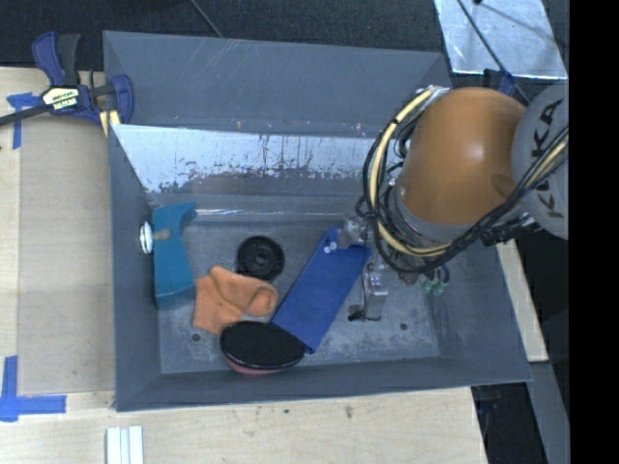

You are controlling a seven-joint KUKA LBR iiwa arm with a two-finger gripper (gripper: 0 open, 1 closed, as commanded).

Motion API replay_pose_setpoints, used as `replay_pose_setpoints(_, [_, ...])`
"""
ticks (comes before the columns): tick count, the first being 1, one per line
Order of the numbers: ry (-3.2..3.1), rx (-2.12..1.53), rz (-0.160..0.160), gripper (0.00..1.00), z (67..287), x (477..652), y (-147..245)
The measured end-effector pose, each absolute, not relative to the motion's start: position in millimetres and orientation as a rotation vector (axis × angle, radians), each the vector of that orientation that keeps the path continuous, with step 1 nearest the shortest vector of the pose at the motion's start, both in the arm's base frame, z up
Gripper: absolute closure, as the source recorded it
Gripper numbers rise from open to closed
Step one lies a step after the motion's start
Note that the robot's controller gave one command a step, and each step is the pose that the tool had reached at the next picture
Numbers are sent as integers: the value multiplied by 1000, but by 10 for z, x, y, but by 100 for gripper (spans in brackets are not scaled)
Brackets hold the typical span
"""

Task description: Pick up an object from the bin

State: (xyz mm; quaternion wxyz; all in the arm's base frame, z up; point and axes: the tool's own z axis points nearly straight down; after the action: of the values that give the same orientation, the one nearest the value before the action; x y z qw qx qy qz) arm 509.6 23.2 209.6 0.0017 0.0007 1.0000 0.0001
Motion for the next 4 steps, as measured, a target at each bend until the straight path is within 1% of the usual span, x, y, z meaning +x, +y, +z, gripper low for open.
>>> replay_pose_setpoints(1, [3138, 2, 0, 0, 2096, 5096, 232])
replay_pose_setpoints(2, [3137, 88, 1, 0, 2081, 5557, 159])
replay_pose_setpoints(3, [3130, 124, -2, 0, 1759, 5458, 518])
replay_pose_setpoints(4, [3133, -56, 11, 0, 1275, 5633, 648])
